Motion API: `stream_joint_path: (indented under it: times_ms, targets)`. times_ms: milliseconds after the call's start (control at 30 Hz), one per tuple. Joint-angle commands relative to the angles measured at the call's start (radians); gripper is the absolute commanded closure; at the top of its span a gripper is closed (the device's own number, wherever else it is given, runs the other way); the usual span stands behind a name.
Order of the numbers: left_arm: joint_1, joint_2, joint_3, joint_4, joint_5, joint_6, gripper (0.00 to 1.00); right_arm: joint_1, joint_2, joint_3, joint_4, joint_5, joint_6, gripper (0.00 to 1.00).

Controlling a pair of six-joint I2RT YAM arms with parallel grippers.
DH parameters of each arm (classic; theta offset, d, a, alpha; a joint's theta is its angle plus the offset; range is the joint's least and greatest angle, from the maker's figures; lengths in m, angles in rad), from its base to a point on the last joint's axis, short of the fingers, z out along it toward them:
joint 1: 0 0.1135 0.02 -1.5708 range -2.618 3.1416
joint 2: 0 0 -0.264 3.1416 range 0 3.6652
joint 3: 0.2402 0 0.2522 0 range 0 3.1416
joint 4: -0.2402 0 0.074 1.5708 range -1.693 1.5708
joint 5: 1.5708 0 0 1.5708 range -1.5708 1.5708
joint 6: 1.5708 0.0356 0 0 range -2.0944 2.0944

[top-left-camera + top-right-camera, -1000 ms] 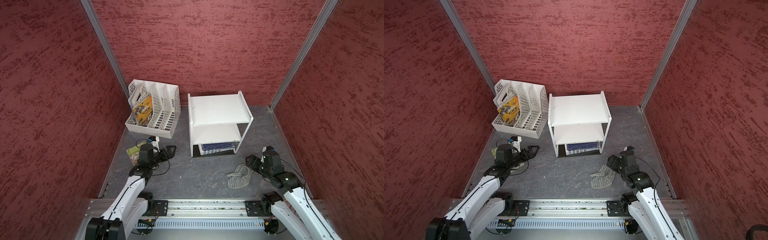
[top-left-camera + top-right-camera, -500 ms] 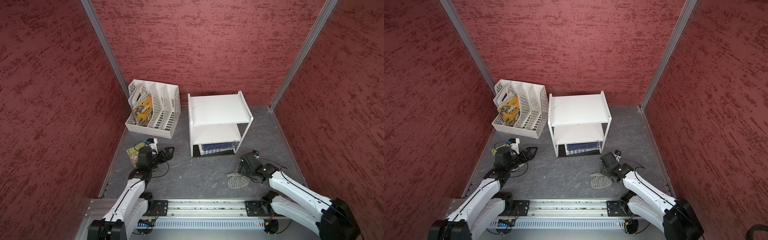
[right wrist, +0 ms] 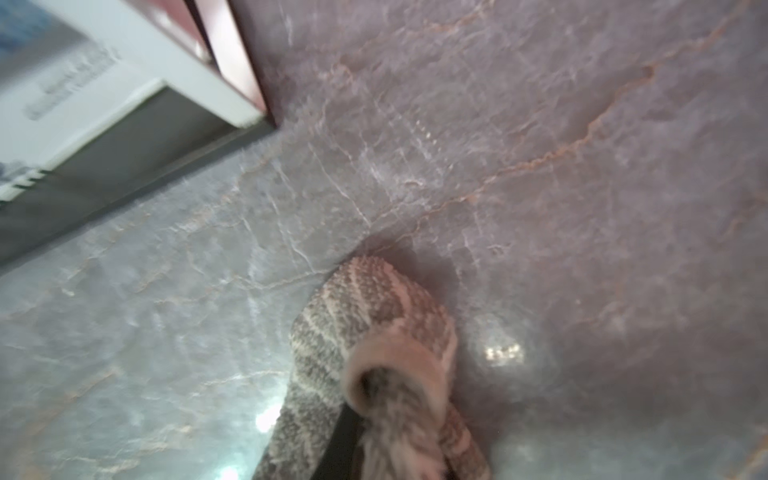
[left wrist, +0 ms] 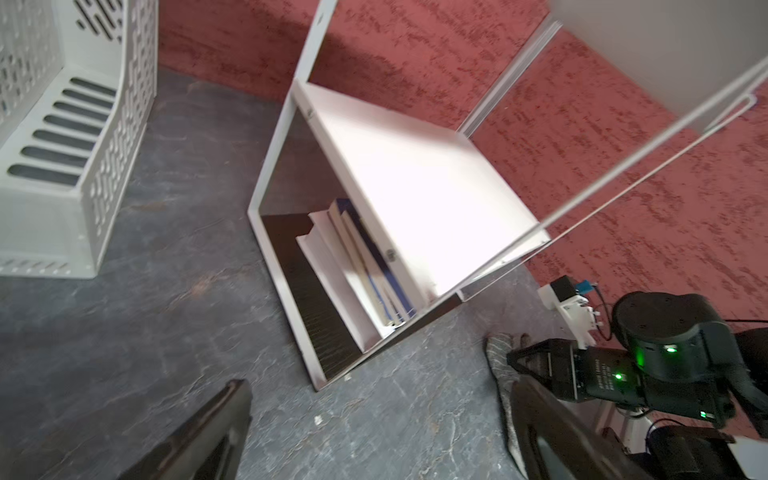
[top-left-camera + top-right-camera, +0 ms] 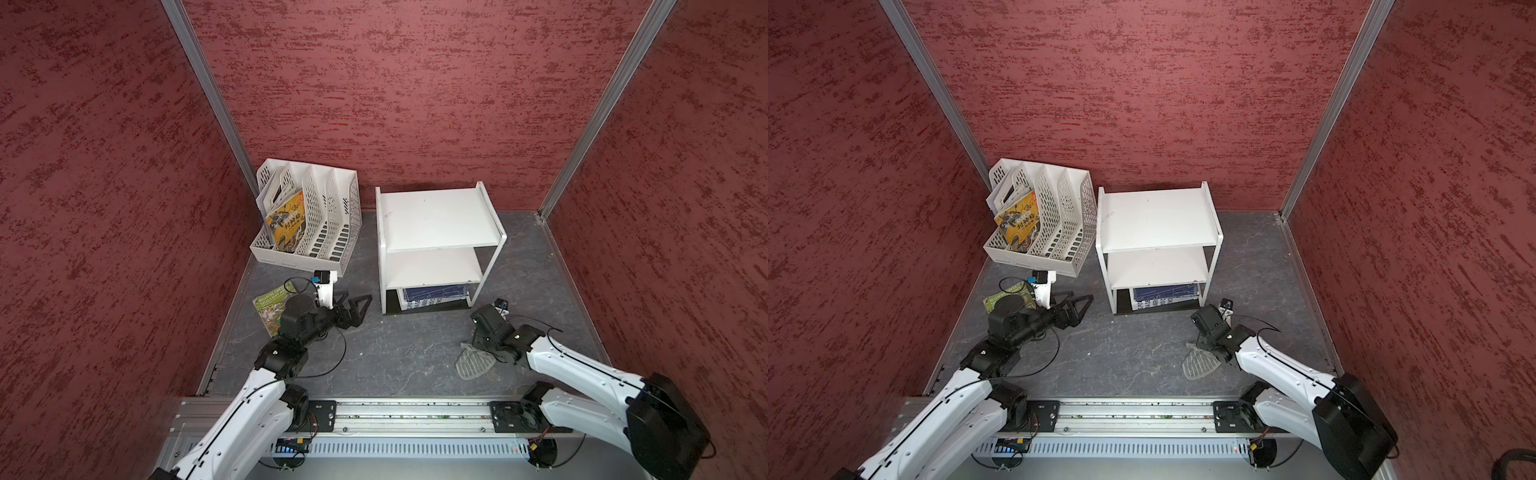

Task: Wipe the bookshelf clean with a cloth
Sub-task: Pick up the cleaning item at the center of the board, then adjust the shelf at the center of the board.

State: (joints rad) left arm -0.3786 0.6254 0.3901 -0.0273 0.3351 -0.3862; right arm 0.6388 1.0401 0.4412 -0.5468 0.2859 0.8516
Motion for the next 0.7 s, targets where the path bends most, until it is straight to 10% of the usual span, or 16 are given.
stream_joint_path:
  times_ms: [0,267,667]
  targets:
    - [-0.076,-0.029,0.040,-0.032,-0.040,0.037,0.00,0.001,-0.089,-0.022,0.025,0.045,-0.017,1.00]
    - [-0.262,0.203,0.232,-0.030,-0.206,0.165,0.02,-0.143,-0.454,-0.006,-0.065,0.068,-0.154,1.00]
    - [-0.194,0.310,0.333,0.009,-0.260,0.203,0.35,-0.418,-0.530,0.027,-0.002,-0.190,-0.288,1.00]
